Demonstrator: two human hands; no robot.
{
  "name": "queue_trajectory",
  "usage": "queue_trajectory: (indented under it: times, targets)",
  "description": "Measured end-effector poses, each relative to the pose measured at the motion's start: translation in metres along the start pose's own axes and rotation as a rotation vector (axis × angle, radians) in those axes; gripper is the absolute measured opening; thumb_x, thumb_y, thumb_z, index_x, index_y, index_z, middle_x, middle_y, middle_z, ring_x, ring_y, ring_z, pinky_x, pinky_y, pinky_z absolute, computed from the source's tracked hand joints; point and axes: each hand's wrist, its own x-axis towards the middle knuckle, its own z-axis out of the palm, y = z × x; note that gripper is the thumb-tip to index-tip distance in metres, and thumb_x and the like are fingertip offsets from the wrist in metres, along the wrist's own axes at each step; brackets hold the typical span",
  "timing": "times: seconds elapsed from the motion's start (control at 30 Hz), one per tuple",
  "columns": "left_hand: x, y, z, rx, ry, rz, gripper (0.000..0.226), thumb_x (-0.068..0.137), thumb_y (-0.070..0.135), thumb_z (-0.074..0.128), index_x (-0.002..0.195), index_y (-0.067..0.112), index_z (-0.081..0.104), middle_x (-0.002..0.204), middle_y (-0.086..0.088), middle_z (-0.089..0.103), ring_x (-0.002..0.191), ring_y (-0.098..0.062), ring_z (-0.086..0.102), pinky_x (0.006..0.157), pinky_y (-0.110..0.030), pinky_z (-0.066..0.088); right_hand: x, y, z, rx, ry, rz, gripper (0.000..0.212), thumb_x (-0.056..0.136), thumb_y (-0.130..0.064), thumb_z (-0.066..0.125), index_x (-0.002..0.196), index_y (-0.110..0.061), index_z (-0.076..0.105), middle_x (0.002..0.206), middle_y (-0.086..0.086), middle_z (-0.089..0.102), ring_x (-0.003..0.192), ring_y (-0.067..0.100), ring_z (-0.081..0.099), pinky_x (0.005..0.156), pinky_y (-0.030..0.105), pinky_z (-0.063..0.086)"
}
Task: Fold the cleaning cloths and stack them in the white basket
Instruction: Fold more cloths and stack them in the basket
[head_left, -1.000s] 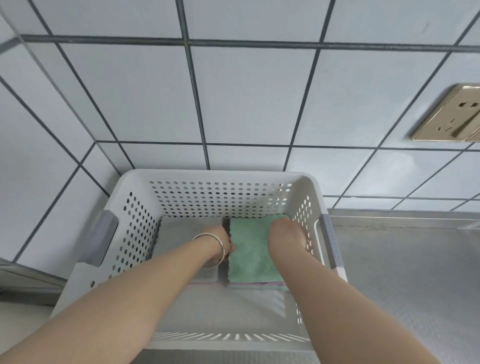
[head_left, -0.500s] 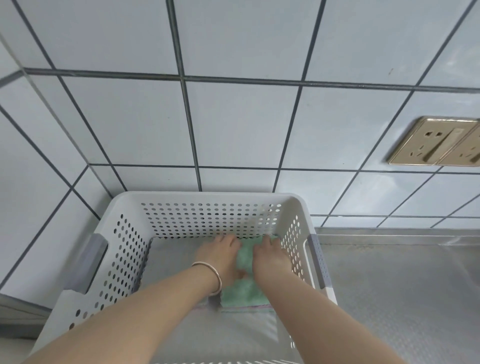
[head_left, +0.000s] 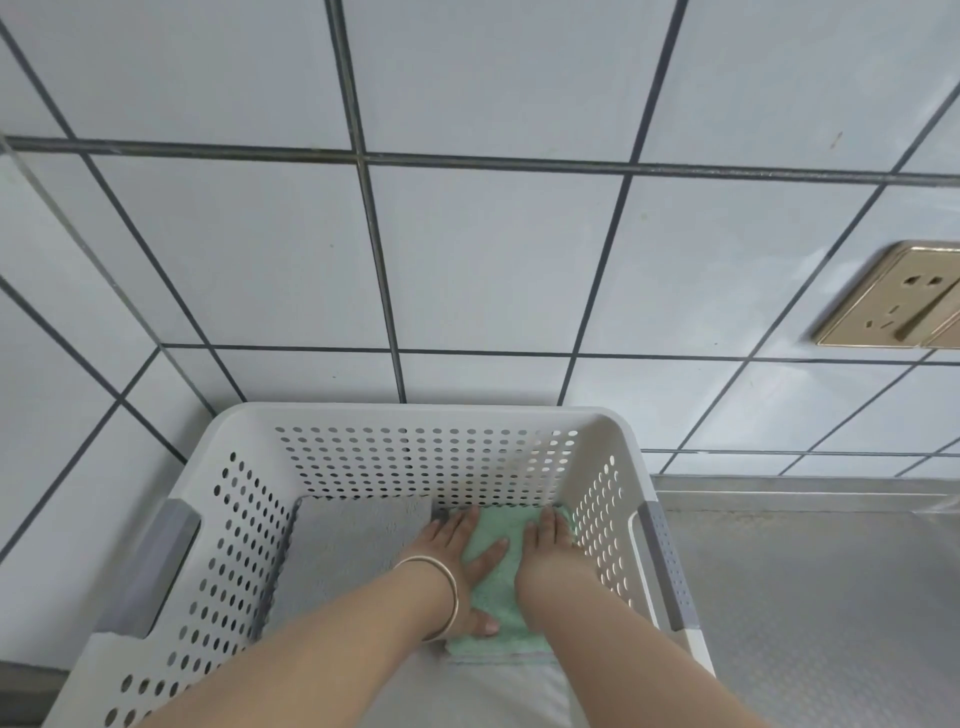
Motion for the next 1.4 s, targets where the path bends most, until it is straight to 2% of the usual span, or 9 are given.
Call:
queue_trajectory:
  times: [0.2,0.37,0.5,0.63,0.7,0.8,1.17,1.27,1.4]
  targets:
    - [0.001,-0.002,-0.002,-0.004,0.036,0.004,0.085,0.087,0.062,0.041,0.145,0.035,-0.014,0.152,-0.011,-0.027,0.142,-0.026,-0.020,0.115,-0.039,-0.009,-0.003,-0.003,-0.010,-0.053,-0.016,0.022,0.081,0.094,-0.020,0.048,0.147,-0.003,-0.011,0.154,0.018,-0.017,0.144,0.031,-0.010,0.116,0.038,0.014]
    - [-0.033,-0.004,-0.034,-0.161,0.098,-0.056,0.059,0.090,0.055,0.039,0.143,0.033,0.027,0.153,-0.006,0.023,0.138,-0.027,0.026,0.111,-0.041,0.028,-0.041,-0.004,-0.056,-0.094,0.148,-0.141,0.037,0.093,-0.010,0.047,0.130,-0.007,0.047,0.133,0.011,0.049,0.121,0.029,0.049,0.092,0.034,0.044]
    - [-0.094,0.001,-0.063,-0.416,0.506,-0.132,0.028,0.092,0.048,0.042,0.110,0.034,0.058,0.104,0.010,0.064,0.093,-0.011,0.060,0.081,-0.028,0.049,-0.092,0.010,-0.077,0.155,0.505,-0.208,0.027,0.094,-0.023,0.048,0.120,-0.015,0.048,0.119,0.003,0.056,0.108,0.025,0.057,0.072,0.030,0.040]
    - [-0.145,0.035,-0.067,-0.563,1.026,-0.079,0.036,0.079,0.056,0.033,0.080,0.031,0.060,0.070,0.018,0.062,0.063,0.002,0.055,0.058,-0.015,0.042,-0.141,0.045,-0.053,0.448,0.934,-0.268,0.012,0.092,-0.030,0.047,0.097,-0.025,0.056,0.089,-0.008,0.062,0.080,0.018,0.059,0.058,0.029,0.039]
    - [-0.158,0.059,-0.066,-0.666,1.131,0.002,0.030,0.077,0.052,0.038,0.072,0.030,0.058,0.058,0.020,0.054,0.052,0.005,0.049,0.050,-0.006,0.033,-0.156,0.063,-0.028,0.514,1.020,-0.218,0.005,0.078,-0.027,0.058,0.073,-0.027,0.056,0.063,-0.010,0.058,0.052,0.012,0.053,0.040,0.016,0.023]
    - [-0.164,0.101,-0.065,-0.673,1.224,0.107,0.015,0.079,0.043,0.046,0.074,0.031,0.055,0.058,0.022,0.051,0.051,0.006,0.047,0.050,-0.004,0.033,-0.171,0.086,0.010,0.610,1.040,-0.135,0.012,0.065,-0.029,0.062,0.062,-0.029,0.051,0.051,-0.013,0.052,0.040,0.007,0.044,0.039,0.007,0.013]
    - [-0.118,0.261,-0.053,-0.636,1.062,0.363,0.009,0.077,0.040,0.047,0.079,0.032,0.051,0.062,0.017,0.058,0.054,-0.004,0.051,0.044,-0.014,0.034,-0.215,0.197,0.096,0.566,1.209,0.018,0.013,0.066,-0.035,0.046,0.061,-0.027,0.055,0.051,-0.014,0.051,0.043,0.004,0.046,0.038,0.014,0.024]
    - [-0.095,0.318,-0.060,-0.601,0.991,0.366,0.011,0.076,0.040,0.046,0.075,0.031,0.053,0.058,0.016,0.056,0.046,0.003,0.044,0.041,-0.010,0.025,-0.227,0.253,0.128,0.618,1.143,0.111,0.015,0.069,-0.037,0.047,0.062,-0.028,0.056,0.052,-0.012,0.053,0.044,0.005,0.047,0.037,0.017,0.031]
    - [-0.063,0.383,-0.057,-0.582,0.865,0.369,0.018,0.076,0.042,0.043,0.075,0.029,0.054,0.056,0.013,0.058,0.053,-0.010,0.050,0.042,-0.012,0.023,-0.233,0.319,0.171,0.725,0.979,0.162,0.023,0.076,-0.035,0.045,0.079,-0.022,0.064,0.072,-0.005,0.063,0.064,0.015,0.058,0.054,0.025,0.041]
